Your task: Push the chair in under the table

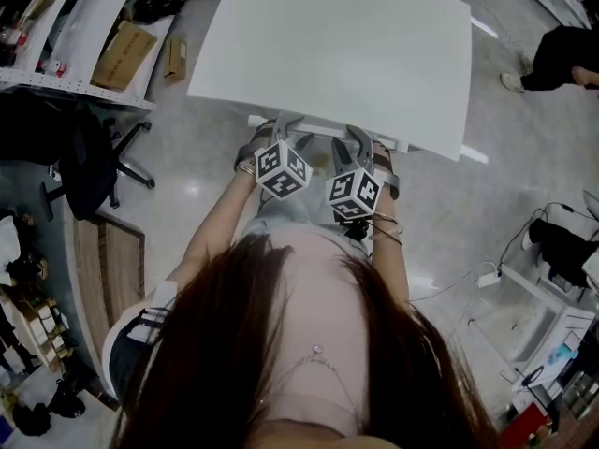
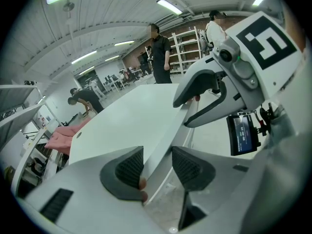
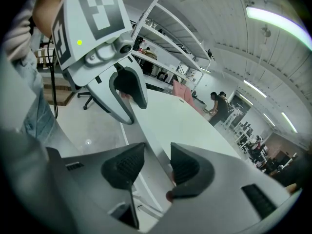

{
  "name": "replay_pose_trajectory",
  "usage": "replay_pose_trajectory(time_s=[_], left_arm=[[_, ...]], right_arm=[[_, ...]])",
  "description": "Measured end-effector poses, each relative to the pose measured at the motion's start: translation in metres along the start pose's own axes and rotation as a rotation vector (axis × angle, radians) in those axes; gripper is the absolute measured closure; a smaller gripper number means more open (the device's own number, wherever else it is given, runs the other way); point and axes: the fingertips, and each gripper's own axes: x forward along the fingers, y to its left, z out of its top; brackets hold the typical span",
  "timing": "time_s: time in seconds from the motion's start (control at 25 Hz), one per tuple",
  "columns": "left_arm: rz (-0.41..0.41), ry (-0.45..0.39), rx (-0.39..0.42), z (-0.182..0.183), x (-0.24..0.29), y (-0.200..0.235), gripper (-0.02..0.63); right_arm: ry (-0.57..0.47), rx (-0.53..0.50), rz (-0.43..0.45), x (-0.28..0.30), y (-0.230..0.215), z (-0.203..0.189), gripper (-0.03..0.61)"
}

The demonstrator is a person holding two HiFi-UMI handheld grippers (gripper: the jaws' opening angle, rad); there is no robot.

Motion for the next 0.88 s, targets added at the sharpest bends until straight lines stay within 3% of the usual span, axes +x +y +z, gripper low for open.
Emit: replay_pose_trajectory(time_s=[0.88], left_arm=[[-0.014, -0.007, 0.008, 0.002, 0.005, 0.016, 0.428]], right_arm=[[0.0, 0.01, -0.011, 0.01, -0.008, 0.007, 0.399]])
